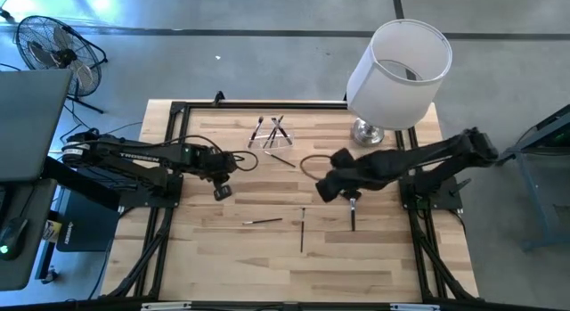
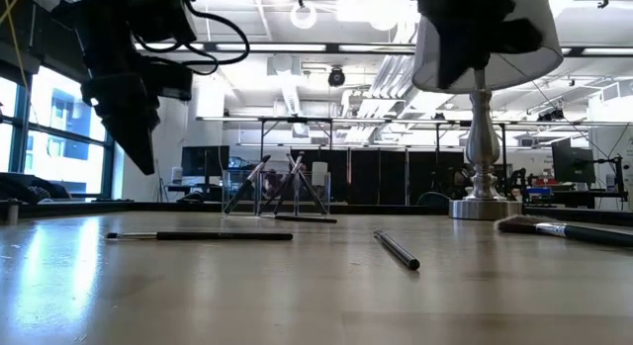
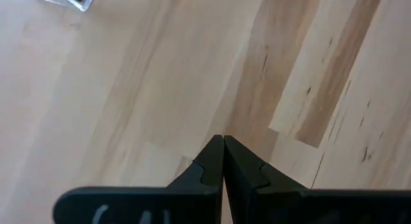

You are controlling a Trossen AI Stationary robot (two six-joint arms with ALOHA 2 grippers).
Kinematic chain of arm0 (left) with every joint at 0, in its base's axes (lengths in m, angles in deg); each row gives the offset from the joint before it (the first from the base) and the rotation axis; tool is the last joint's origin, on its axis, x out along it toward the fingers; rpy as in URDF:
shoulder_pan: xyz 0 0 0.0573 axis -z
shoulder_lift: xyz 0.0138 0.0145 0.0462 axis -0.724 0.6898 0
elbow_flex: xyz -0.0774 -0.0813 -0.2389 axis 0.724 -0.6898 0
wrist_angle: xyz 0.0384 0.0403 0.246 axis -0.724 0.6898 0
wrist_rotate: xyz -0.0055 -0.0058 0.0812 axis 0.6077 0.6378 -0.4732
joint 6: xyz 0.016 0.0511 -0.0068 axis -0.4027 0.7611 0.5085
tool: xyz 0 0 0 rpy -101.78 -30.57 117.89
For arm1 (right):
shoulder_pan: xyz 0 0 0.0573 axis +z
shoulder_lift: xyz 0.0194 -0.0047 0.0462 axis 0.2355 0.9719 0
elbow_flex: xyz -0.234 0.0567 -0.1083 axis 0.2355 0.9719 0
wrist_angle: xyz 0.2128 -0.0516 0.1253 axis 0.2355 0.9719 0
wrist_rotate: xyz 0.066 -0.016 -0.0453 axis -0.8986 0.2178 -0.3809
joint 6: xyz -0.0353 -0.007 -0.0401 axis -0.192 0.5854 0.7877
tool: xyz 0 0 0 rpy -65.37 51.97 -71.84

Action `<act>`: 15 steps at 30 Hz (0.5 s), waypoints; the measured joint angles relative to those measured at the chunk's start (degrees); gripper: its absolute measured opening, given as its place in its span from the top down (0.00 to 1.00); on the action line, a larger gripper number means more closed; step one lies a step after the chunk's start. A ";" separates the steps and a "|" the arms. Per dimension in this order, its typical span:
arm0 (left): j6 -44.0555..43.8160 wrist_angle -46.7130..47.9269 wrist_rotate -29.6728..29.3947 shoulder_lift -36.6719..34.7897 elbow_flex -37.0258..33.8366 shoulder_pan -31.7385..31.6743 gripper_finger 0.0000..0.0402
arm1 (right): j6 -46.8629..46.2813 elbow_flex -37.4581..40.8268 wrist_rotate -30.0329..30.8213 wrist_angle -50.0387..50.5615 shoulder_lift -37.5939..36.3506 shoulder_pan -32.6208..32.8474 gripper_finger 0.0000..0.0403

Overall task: Put items in baskets/containers
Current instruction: Put the highlighter brush into the transparent organizer

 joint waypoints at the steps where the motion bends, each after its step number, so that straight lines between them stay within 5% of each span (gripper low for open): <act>1: 0.92 0.05 0.75 0.00 0.00 0.00 1.00 | -3.16 -1.72 -1.73 3.27 1.78 0.57 1.00; 7: 3.17 -0.02 3.50 0.00 0.00 0.02 1.00 | -19.46 -3.34 -9.69 10.51 8.92 4.13 1.00; 15: 4.65 0.22 3.53 0.00 0.00 0.02 1.00 | -32.14 5.36 -19.96 6.58 11.09 7.07 0.90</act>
